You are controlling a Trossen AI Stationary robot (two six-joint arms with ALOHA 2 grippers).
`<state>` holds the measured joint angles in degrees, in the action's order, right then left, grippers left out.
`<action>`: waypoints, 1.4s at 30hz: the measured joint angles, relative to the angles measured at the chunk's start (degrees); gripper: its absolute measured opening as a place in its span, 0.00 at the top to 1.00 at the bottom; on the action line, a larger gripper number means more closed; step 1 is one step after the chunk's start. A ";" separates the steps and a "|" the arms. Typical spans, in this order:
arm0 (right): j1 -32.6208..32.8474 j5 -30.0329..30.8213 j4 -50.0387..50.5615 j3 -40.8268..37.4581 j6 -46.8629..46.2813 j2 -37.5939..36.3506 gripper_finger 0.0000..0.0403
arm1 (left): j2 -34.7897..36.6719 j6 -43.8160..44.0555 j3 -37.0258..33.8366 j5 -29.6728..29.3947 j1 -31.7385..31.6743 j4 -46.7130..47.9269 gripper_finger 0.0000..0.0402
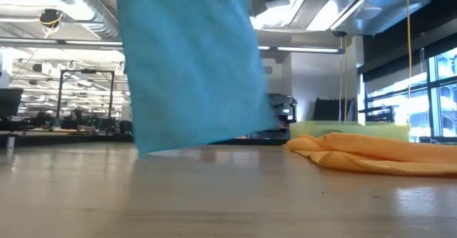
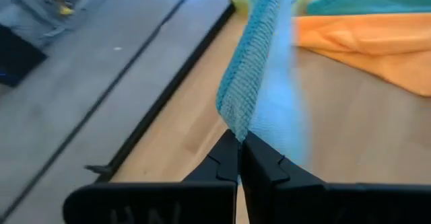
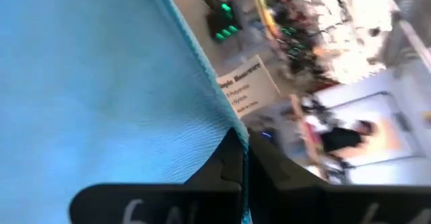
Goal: Fold microfiber towels
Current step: Fold the left blue microfiber cloth
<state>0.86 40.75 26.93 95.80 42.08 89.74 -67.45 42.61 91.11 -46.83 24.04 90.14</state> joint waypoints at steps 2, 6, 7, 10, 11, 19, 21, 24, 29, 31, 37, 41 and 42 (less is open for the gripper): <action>0.77 -6.45 6.02 2.62 -5.70 -0.16 0.99 | 0.53 -0.09 0.73 2.16 0.54 -0.01 1.00; 1.98 -25.36 17.80 4.08 -19.91 -0.16 0.99 | 0.51 6.02 -3.73 8.76 4.05 -0.23 1.00; 2.44 -30.44 19.63 3.19 -23.30 -0.16 0.99 | 0.17 8.40 -5.91 10.72 5.12 -0.66 1.00; 4.95 -43.05 21.44 -2.82 -30.00 -0.12 0.99 | -1.96 14.40 -14.20 17.59 9.04 -7.30 1.00; 6.24 -46.42 21.28 -5.44 -31.19 -0.01 0.99 | -2.92 15.92 -16.79 19.64 10.60 -11.02 1.00; 17.48 -53.96 2.49 -29.58 -41.15 0.06 0.99 | -13.34 24.38 -25.86 26.61 22.06 -40.45 1.00; 19.76 -54.46 -5.92 -34.56 -45.68 0.02 0.99 | -16.33 25.50 -25.86 26.93 23.77 -44.67 1.00; 22.57 -57.00 -16.64 -40.44 -50.86 0.02 0.99 | -20.27 25.92 -25.85 28.42 24.94 -51.20 1.00; 25.73 -57.04 -25.86 -45.78 -55.44 0.02 0.99 | -25.94 25.68 -25.79 31.59 24.71 -55.15 1.00; 25.90 -55.91 -27.01 -47.02 -55.34 0.02 0.99 | -27.79 24.34 -25.79 31.69 24.07 -54.41 1.00; 23.51 -44.46 -25.19 -47.22 -48.84 0.02 0.99 | -29.73 23.08 -25.79 31.25 21.35 -43.97 1.00; 19.28 -36.21 -25.31 -47.13 -42.84 0.04 0.99 | -29.42 24.06 -25.79 27.37 20.31 -32.97 1.00; 17.90 -36.06 -25.54 -47.25 -41.82 0.12 0.99 | -29.35 24.46 -25.80 26.26 20.13 -30.91 1.00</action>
<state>18.76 4.69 1.40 48.54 0.26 89.86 -96.80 67.08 65.31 -20.57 44.16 59.23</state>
